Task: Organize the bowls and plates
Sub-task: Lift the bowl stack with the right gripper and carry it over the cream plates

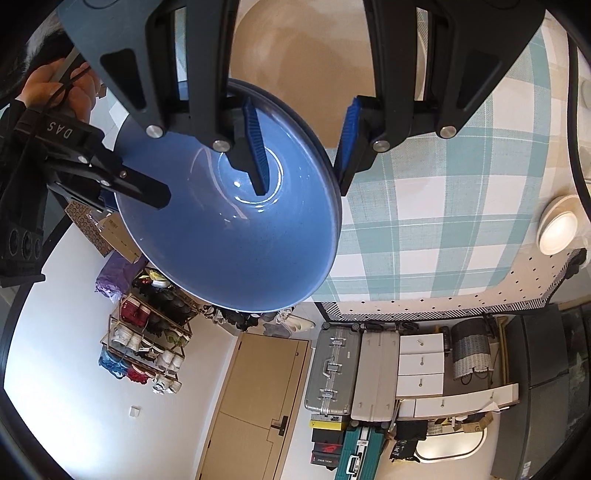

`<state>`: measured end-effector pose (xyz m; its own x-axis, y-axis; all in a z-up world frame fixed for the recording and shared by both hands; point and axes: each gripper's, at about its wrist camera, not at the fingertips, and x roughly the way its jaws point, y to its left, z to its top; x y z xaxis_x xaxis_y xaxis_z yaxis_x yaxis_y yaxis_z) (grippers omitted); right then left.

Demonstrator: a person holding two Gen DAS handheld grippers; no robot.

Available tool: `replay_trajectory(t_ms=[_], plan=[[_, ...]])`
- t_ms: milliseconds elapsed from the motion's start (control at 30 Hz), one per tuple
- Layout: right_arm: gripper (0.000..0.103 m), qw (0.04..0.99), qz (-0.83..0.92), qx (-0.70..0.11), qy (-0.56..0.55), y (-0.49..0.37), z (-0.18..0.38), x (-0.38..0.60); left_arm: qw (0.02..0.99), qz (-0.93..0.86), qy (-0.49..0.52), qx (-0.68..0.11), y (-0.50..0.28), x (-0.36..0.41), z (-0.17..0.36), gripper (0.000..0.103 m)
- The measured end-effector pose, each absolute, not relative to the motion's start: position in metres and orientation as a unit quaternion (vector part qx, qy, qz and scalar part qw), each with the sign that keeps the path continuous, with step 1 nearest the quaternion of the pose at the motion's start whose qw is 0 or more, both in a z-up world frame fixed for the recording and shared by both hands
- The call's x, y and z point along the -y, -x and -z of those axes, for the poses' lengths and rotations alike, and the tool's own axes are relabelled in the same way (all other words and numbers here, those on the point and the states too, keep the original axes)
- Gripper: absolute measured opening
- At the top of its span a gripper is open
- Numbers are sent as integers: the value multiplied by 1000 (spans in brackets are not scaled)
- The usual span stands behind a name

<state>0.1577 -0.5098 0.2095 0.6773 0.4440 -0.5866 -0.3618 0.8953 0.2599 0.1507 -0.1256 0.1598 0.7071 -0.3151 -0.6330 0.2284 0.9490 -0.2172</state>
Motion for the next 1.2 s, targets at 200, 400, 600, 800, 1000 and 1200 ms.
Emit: replay_trajectory(t_ms=[200,400,600,800,1000,1200], plan=[[54,911,-233,-334,-58,-147,-212,494,925,135,66,-350,-130,110,-164,32],[54,908,-243,-336,-55,-141,-210,481,926,125,72,-348,-111,95,-166,32],[54,904,-254,-339,-53,-140,-205,469,927,115,75,-349,-107,83,-161,32],[54,898,-262,-350,-51,-141,-192,457,926,104,77,-353,-99,70,-151,32],[54,894,-268,-356,-49,-143,-181,450,925,95,77,-360,-99,62,-136,32],[54,888,-273,-367,-43,-146,-169,441,922,85,79,-368,-99,55,-119,32]])
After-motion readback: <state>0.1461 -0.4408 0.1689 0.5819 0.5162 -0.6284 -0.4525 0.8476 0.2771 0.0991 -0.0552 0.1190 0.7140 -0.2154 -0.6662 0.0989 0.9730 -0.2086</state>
